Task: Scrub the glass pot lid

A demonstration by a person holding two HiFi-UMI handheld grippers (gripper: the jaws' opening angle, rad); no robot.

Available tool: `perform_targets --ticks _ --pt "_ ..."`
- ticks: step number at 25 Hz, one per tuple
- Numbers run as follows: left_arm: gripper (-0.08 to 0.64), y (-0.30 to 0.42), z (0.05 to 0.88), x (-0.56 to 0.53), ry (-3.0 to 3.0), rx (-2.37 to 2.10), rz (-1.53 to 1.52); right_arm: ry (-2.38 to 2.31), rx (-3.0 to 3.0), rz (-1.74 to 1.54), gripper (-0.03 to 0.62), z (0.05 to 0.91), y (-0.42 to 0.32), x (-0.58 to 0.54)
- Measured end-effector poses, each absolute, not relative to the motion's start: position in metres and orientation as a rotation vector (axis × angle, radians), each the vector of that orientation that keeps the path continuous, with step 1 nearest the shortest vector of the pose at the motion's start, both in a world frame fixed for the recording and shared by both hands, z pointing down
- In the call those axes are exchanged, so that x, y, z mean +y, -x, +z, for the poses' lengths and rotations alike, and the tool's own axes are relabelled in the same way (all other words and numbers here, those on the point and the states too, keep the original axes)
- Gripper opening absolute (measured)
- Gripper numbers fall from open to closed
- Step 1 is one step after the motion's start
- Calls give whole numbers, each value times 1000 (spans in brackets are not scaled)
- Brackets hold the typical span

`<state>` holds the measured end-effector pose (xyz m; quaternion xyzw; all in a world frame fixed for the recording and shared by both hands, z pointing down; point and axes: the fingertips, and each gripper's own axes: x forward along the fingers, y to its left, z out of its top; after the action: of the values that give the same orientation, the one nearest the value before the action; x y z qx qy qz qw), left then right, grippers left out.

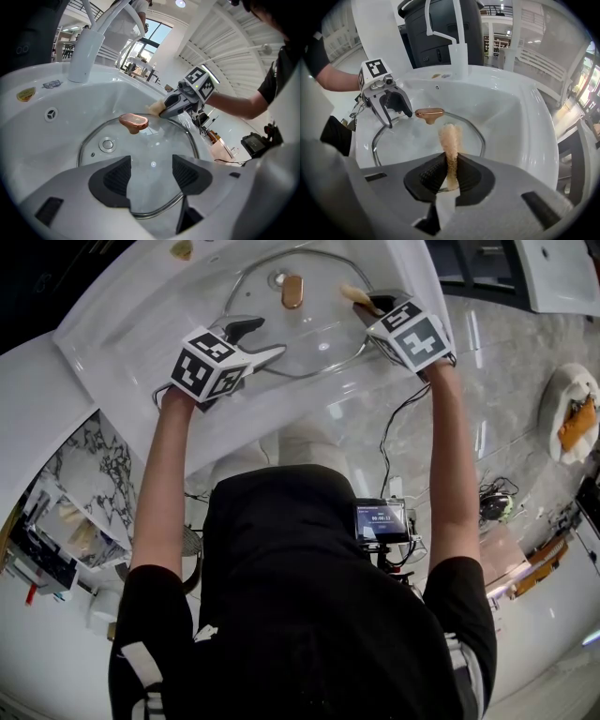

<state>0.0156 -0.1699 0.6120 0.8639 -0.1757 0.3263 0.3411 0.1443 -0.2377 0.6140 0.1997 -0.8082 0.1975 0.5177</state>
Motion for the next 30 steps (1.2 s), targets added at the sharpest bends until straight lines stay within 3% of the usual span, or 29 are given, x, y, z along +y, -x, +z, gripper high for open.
perform_targets --ticks 30 --pt "275 -15 610 -170 -2247 -467 848 -333 -2059 507 28 593 -81 -198"
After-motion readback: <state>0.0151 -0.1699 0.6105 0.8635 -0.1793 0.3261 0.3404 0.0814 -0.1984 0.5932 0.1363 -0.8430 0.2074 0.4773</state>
